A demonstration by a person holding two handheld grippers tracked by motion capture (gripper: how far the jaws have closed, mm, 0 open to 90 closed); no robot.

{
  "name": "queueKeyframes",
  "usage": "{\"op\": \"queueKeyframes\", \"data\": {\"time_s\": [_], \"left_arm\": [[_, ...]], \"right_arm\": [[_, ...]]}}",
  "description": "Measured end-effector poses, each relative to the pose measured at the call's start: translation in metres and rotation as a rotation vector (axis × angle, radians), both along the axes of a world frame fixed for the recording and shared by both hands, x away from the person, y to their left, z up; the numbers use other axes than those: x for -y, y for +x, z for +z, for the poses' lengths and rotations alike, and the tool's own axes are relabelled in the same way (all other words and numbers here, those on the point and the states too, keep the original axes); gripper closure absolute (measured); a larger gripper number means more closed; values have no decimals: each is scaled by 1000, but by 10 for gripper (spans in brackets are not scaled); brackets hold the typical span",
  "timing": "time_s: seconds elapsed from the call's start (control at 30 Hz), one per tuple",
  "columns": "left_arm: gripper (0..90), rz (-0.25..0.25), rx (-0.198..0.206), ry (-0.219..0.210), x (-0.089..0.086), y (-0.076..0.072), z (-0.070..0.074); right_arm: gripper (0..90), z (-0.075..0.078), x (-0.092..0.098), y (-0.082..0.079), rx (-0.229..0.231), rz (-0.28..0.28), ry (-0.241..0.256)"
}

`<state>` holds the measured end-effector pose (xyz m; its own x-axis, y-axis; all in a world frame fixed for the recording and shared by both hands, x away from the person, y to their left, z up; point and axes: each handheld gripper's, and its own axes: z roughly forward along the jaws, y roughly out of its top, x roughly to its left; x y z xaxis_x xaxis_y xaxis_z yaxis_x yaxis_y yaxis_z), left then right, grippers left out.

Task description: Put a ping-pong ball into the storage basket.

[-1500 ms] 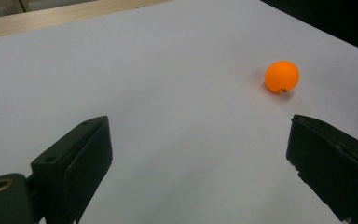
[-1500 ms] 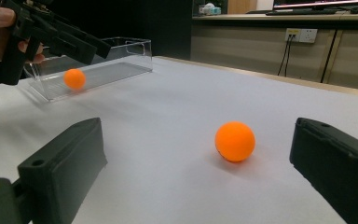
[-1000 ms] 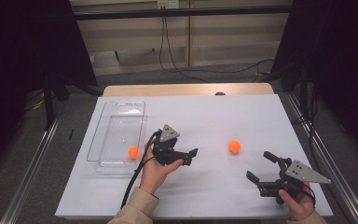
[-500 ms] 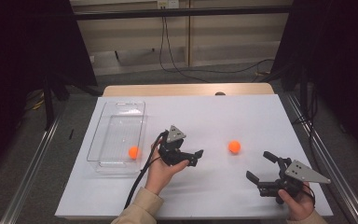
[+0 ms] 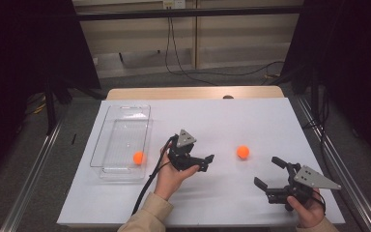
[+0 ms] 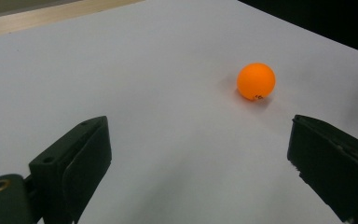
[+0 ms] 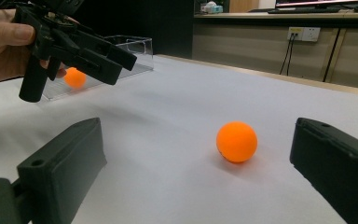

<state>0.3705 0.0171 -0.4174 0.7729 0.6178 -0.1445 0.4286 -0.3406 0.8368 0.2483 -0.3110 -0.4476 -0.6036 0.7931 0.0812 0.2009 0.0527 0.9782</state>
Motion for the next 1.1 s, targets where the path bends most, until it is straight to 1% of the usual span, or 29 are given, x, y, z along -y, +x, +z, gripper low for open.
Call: {"op": "queueKeyframes", "data": {"time_s": [0.17, 0.3, 0.37, 0.43, 0.5, 0.73, 0.8, 0.93, 1.1], "left_arm": [[62, -4, 6, -6, 6, 0, 0], [62, -16, 7, -5, 12, 0, -1], [62, -21, 10, 2, 14, 1, -1], [62, -20, 9, -5, 16, 1, -2], [62, -26, 9, 2, 18, 1, -3], [62, -36, 9, 8, 22, 2, -5], [62, -33, 8, 1, 23, 2, -6], [63, -34, 9, 7, 26, 3, -7], [62, -49, 9, 7, 31, 3, -9]], "right_arm": [[26, 0, 0, 0, 6, 2, 4], [25, 0, 1, 0, 7, 1, 4], [24, 1, 1, 0, 5, 0, 5], [21, 1, 1, 0, 3, 0, 4], [19, 1, 1, 0, 5, -1, 4], [12, 1, 1, 0, 6, -5, 1], [12, 1, 1, 0, 5, -5, -1], [12, 1, 1, 0, 5, -4, -3], [13, 1, 1, 0, 3, -3, -3]]}}
